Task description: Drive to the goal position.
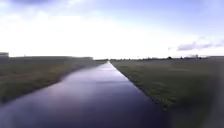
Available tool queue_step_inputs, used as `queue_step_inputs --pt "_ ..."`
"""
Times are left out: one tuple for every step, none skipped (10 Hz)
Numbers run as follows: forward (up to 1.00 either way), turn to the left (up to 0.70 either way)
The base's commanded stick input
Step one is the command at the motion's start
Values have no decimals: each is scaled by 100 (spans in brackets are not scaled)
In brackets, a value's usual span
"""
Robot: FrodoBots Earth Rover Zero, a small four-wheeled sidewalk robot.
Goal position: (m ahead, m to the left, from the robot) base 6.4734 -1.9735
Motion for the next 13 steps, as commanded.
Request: queue_step_inputs --pt "45 2" --pt "45 0" --pt "45 0" --pt "45 0" --pt "45 0" --pt "45 0" --pt "45 0" --pt "45 0" --pt "45 0" --pt "45 0" --pt "45 6" --pt "45 23" --pt "45 27"
